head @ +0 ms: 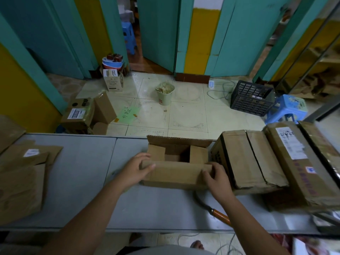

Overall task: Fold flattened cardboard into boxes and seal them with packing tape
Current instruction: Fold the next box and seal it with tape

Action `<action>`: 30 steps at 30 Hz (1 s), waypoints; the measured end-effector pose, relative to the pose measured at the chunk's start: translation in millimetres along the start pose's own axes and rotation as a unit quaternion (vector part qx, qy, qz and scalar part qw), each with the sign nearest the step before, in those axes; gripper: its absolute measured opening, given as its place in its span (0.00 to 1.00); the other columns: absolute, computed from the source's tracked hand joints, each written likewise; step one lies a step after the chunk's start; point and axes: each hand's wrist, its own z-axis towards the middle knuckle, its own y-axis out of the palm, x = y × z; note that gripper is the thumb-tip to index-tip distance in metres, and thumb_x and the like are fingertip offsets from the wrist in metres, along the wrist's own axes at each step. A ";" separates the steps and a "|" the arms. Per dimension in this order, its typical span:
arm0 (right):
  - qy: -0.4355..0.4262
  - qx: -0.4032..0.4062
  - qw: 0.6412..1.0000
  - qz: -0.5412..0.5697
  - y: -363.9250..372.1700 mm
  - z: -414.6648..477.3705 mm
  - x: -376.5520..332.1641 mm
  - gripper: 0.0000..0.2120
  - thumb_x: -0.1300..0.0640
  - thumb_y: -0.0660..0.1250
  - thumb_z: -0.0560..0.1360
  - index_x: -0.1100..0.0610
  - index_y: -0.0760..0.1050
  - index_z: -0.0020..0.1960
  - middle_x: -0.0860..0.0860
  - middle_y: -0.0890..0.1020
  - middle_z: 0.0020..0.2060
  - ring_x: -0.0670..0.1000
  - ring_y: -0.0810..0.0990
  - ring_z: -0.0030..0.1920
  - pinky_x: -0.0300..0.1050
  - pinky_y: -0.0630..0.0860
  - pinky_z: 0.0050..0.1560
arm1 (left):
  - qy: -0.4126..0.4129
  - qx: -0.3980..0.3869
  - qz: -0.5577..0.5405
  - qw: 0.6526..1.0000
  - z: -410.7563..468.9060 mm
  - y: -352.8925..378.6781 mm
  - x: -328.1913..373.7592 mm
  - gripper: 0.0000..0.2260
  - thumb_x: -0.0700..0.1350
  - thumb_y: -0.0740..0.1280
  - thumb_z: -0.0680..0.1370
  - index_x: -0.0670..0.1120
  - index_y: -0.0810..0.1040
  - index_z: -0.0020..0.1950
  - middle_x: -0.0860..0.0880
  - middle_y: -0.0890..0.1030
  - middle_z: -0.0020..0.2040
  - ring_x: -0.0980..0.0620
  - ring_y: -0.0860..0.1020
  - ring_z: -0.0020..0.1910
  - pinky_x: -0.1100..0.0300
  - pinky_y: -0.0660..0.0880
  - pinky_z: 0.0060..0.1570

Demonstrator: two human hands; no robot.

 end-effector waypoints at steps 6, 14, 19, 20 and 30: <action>-0.004 -0.030 0.997 -0.069 -4.5 19.3 -23.0 0.66 0.62 0.81 0.68 0.41 0.32 0.83 0.54 0.51 0.82 0.58 0.78 0.59 0.54 0.81 0.58 | -0.014 0.060 -0.007 0.998 20.1 3.6 15.7 0.59 0.45 0.84 0.71 0.74 0.43 0.81 0.56 0.70 0.65 0.51 0.79 0.57 0.51 0.83 0.50; -0.075 -0.015 0.974 -0.214 -4.3 35.3 -38.9 0.48 0.62 0.78 0.68 0.49 0.57 0.81 0.54 0.55 0.79 0.58 0.66 0.75 0.50 0.82 0.55 | 0.042 0.034 0.145 0.988 29.2 -15.5 22.8 0.43 0.55 0.84 0.69 0.69 0.61 0.75 0.58 0.56 0.76 0.53 0.80 0.48 0.55 0.82 0.47; -0.108 -0.060 0.947 -0.296 9.2 24.6 -17.5 0.15 0.51 0.64 0.82 0.51 0.76 0.68 0.52 0.69 0.72 0.57 0.67 0.74 0.54 0.74 0.66 | 0.059 -0.028 0.177 0.982 9.8 -8.2 13.2 0.34 0.62 0.72 0.80 0.57 0.64 0.82 0.68 0.47 0.84 0.54 0.72 0.75 0.55 0.74 0.65; -0.108 -0.060 0.948 -0.293 13.8 22.0 -11.9 0.16 0.50 0.61 0.84 0.51 0.75 0.69 0.51 0.67 0.75 0.57 0.64 0.77 0.56 0.71 0.69 | 0.062 -0.036 0.195 0.978 5.8 -6.3 11.8 0.35 0.64 0.68 0.81 0.58 0.59 0.85 0.71 0.42 0.83 0.54 0.70 0.77 0.52 0.74 0.67; -0.105 -0.052 0.962 -0.245 28.5 5.4 4.6 0.22 0.51 0.55 0.86 0.48 0.60 0.79 0.49 0.50 0.85 0.52 0.42 0.85 0.60 0.53 0.81 | 0.041 -0.081 0.288 0.953 -8.0 5.1 10.5 0.38 0.69 0.50 0.84 0.59 0.30 0.84 0.62 0.25 0.81 0.52 0.34 0.84 0.35 0.54 0.82</action>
